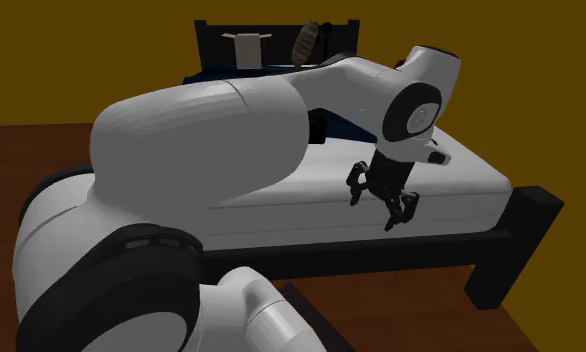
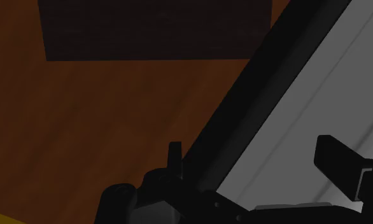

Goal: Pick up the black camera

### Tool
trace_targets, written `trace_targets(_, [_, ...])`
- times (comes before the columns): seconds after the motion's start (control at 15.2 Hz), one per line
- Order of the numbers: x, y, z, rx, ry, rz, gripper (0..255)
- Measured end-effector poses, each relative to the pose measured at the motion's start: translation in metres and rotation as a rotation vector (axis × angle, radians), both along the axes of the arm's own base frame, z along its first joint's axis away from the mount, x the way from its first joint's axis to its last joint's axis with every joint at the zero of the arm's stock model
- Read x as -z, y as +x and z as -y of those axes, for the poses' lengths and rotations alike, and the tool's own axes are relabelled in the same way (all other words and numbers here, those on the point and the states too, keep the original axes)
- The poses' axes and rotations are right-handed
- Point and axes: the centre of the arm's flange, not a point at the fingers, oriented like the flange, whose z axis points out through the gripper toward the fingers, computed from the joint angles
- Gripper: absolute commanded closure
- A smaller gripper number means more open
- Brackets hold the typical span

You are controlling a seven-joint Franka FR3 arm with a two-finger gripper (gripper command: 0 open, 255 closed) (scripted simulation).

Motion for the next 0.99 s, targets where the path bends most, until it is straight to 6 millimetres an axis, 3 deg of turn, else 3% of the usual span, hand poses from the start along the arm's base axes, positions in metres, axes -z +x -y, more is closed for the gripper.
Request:
trace_targets(0.13, [-0.003, -0.001, -0.006, 0.007, -0.004, 0.002, 0])
trace_targets(0.26, [-0.011, 0.001, -0.027, 0.032, -0.017, 0.011, 0])
trace_targets(0.99, [-0.06, 0.018, -0.175, 0.21, -0.103, 0.063, 0])
